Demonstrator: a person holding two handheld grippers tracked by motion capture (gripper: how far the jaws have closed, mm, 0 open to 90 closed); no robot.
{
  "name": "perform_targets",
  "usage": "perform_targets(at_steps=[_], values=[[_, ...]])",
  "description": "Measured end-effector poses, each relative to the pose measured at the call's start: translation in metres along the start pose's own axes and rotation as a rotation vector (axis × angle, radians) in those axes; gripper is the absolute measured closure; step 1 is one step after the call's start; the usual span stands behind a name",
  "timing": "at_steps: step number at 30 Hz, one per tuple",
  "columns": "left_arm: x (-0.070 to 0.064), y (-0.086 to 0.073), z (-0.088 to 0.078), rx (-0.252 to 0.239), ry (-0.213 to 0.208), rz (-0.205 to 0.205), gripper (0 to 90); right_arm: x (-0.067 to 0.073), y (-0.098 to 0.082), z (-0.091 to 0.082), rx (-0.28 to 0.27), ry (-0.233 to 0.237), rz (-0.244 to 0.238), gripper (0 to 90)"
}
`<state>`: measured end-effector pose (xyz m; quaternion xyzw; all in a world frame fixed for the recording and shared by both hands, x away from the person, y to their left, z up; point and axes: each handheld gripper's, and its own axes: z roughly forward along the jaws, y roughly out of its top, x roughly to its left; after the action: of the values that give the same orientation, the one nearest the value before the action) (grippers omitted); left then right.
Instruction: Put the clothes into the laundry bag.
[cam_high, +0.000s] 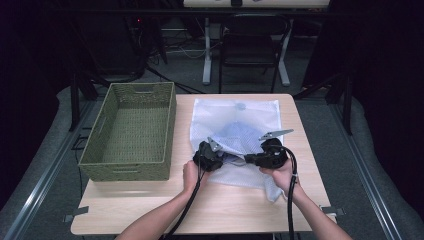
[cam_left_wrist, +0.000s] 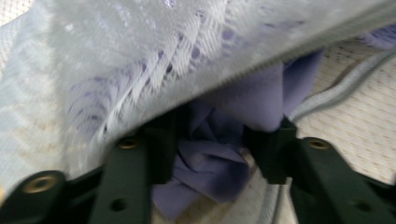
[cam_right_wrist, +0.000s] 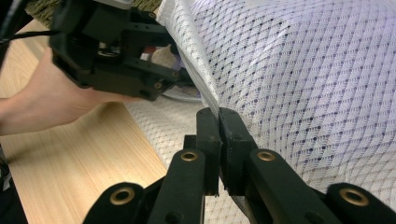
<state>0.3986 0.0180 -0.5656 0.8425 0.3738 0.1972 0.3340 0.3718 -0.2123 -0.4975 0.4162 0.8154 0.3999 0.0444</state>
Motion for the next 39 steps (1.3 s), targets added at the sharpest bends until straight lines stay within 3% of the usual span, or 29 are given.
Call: perform_targets(at_steps=[5, 12, 16, 20, 23, 29, 39], values=[[0.000, -0.007, -0.010, 0.003, -0.020, 0.006, 49.9, -0.001, 0.000, 0.000, 0.001, -0.003, -0.004, 87.6], [0.004, -0.017, -0.021, 0.006, -0.034, 0.006, 53.3, -0.001, 0.000, -0.001, 0.000, -0.005, -0.003, 87.6], [0.006, -0.020, -0.018, 0.008, -0.033, 0.002, 63.2, -0.001, -0.001, 0.000, 0.002, -0.003, -0.008, 87.6], [0.005, -0.018, -0.011, -0.015, -0.023, -0.006, 79.5, 0.000, -0.001, 0.000, 0.007, -0.001, -0.006, 87.7], [0.002, -0.015, -0.004, -0.027, -0.012, -0.016, 84.1, 0.002, -0.001, -0.003, 0.001, 0.002, -0.010, 87.7], [0.005, -0.012, 0.001, -0.018, -0.013, -0.038, 83.1, 0.004, -0.002, -0.008, -0.005, 0.008, -0.015, 87.7], [0.011, -0.017, -0.025, -0.011, -0.050, -0.010, 67.0, 0.003, -0.002, -0.007, -0.002, 0.005, -0.016, 87.6]])
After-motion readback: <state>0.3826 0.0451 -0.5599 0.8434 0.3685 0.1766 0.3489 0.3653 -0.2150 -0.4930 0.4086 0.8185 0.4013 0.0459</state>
